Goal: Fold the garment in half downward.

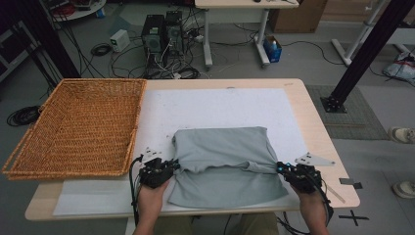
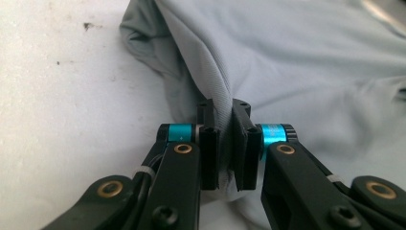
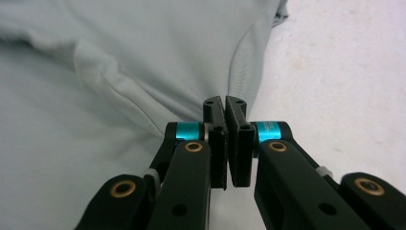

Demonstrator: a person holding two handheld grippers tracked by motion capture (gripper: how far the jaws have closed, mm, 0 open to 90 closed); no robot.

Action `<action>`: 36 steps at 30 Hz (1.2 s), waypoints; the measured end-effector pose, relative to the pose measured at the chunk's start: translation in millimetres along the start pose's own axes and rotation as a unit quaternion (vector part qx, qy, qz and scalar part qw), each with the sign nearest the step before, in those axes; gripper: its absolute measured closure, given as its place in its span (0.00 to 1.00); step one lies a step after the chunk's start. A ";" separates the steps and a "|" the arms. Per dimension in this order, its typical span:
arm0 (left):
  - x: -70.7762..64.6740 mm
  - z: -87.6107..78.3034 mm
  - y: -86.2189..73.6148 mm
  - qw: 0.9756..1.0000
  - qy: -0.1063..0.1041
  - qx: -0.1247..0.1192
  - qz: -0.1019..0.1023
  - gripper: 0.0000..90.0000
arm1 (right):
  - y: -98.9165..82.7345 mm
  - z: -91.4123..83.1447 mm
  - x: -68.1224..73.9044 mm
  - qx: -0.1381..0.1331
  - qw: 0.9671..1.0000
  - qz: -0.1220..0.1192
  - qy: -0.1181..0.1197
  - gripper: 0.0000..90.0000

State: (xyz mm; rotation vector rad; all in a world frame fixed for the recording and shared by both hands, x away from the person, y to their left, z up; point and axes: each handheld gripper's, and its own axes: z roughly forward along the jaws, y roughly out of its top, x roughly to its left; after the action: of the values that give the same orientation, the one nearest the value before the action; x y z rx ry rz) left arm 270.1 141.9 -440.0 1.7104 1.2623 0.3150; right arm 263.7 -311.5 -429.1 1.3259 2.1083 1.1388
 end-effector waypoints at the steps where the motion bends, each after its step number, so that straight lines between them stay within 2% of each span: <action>1: -2.1 -4.6 -1.4 1.000 -0.008 -0.003 -0.001 0.92 | -0.1 -4.7 -0.7 -0.003 1.000 0.002 0.003 0.99; 5: -7.8 -21.2 -9.6 0.999 -0.043 0.003 -0.002 0.92 | -5.1 -22.3 2.0 -0.001 1.000 0.002 0.018 0.99; 8: -8.7 -33.1 -17.1 0.997 -0.072 0.001 -0.022 0.92 | -13.2 -33.9 5.5 0.010 1.000 -0.002 0.027 0.99; 10: -9.3 -37.2 -19.0 0.997 -0.077 0.002 -0.026 0.92 | -18.4 -43.0 7.4 0.009 0.999 0.007 0.034 0.99; 11: -10.2 -44.4 -22.1 0.995 -0.094 0.003 -0.036 0.93 | -20.3 -47.4 7.8 0.007 0.999 0.010 0.034 0.99; 13: -11.5 -49.8 -24.0 0.993 -0.107 0.004 -0.046 0.92 | -23.1 -54.9 8.7 -0.001 0.999 0.018 0.034 0.99; 15: -11.9 -51.8 -24.6 0.991 -0.121 0.003 -0.060 0.92 | -25.9 -54.8 9.1 0.006 0.999 0.015 0.029 0.97; 16: -12.1 -51.4 -24.5 0.991 -0.117 0.003 -0.060 0.92 | -29.1 -51.4 8.2 0.015 0.999 0.018 0.028 0.94; 17: -11.3 -49.6 -24.6 0.992 -0.109 0.006 -0.064 0.87 | -31.3 -48.3 7.7 0.022 0.999 0.024 0.026 0.87; 19: -9.4 -45.5 -25.6 0.995 -0.077 0.014 -0.065 0.58 | -33.8 -42.9 7.4 0.032 0.999 0.032 0.016 0.73; 22: -6.8 -37.3 -22.3 0.998 -0.042 0.007 -0.044 0.40 | -29.8 -36.7 4.8 0.023 0.999 0.037 0.005 0.64; 23: -4.4 -32.2 -18.6 0.998 -0.041 0.003 -0.043 0.38 | -25.5 -33.4 3.3 0.020 0.999 0.034 0.003 0.63; 25: 0.0 -18.0 -7.6 0.999 -0.028 0.007 -0.039 0.37 | -12.3 -22.9 -0.7 0.011 1.000 0.027 0.003 0.59; 26: 0.0 -18.0 -7.6 0.999 -0.028 0.007 -0.039 0.35 | -3.7 -15.8 -2.9 0.009 1.000 0.022 0.001 0.57; 27: 4.2 -0.1 6.7 0.999 -0.014 0.007 -0.032 0.34 | 5.6 -7.6 -5.4 0.006 1.000 0.021 -0.002 0.54; 30: 13.5 31.4 29.7 0.999 0.012 0.018 -0.028 0.34 | 33.8 24.1 -16.5 0.004 0.999 0.032 0.000 0.49; 32: 20.8 48.7 39.2 0.999 0.028 0.021 -0.031 0.34 | 49.4 50.3 -24.3 0.027 0.999 0.039 -0.001 0.48; 33: 26.7 59.3 42.9 0.998 0.040 0.031 -0.038 0.35 | 52.9 59.5 -27.4 0.028 0.999 0.046 0.001 0.48; 35: 32.2 69.2 45.4 0.996 0.060 0.045 -0.043 0.35 | 60.5 84.0 -33.8 0.056 0.997 0.059 -0.002 0.51; 36: 33.6 69.0 46.5 0.997 0.062 0.038 -0.038 0.45 | 61.5 92.4 -37.2 0.064 0.995 0.073 0.009 0.57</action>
State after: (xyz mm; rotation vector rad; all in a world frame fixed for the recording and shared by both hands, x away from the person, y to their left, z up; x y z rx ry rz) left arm 359.0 132.9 -448.7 1.7230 1.4419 0.3356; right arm 378.8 -291.5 -437.1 1.5565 2.1576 1.0913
